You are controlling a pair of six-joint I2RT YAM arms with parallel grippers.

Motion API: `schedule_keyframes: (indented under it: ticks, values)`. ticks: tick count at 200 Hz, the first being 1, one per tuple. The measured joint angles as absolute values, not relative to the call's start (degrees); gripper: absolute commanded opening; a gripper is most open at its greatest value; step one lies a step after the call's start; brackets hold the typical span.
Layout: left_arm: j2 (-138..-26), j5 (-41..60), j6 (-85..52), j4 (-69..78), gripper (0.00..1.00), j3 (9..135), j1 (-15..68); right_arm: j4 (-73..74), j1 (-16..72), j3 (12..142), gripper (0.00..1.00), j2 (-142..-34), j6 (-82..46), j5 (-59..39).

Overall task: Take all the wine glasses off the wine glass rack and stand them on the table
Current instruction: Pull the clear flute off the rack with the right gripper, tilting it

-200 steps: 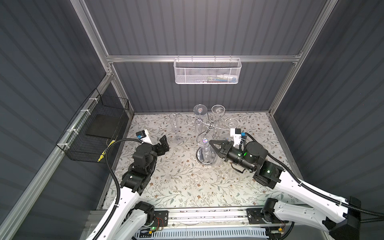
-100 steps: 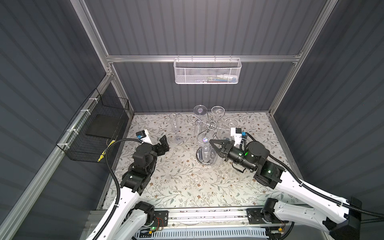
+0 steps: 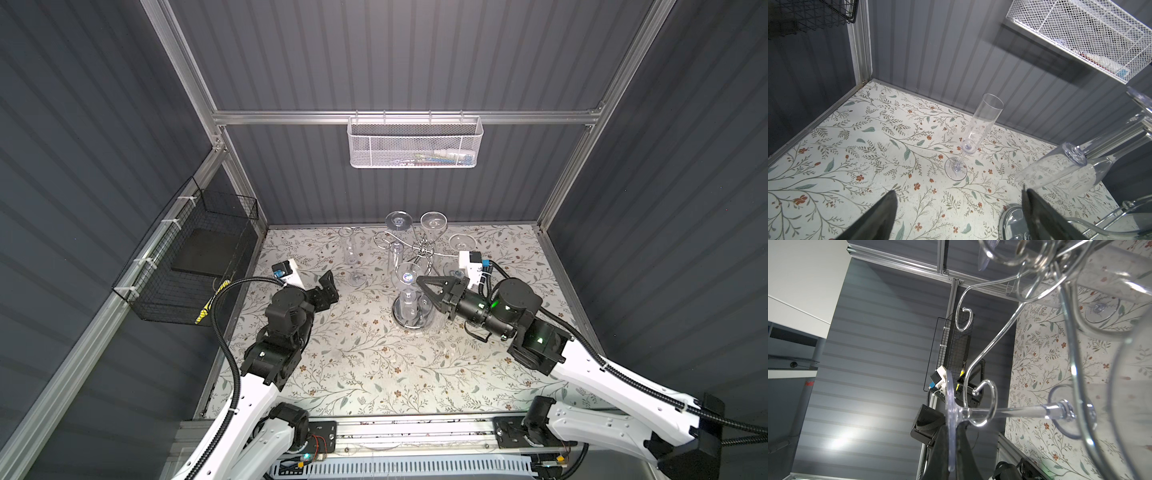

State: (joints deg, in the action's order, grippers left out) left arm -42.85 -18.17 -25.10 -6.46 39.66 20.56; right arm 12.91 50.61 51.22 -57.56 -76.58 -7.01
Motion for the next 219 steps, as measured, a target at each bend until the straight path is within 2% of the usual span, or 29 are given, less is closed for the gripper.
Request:
schedule_keyframes:
  ticks: [109, 219]
  values:
    - [-41.3, -18.5, -23.7, -6.7, 0.97, 39.7, 20.6, 12.5, 48.4, 57.2, 0.0, -62.4, -78.4, -10.4]
    - [-40.4, -19.5, -22.9, -7.3, 0.97, 39.7, 20.6, 13.9, 45.7, 56.2, 0.0, -62.2, -85.6, -8.2]
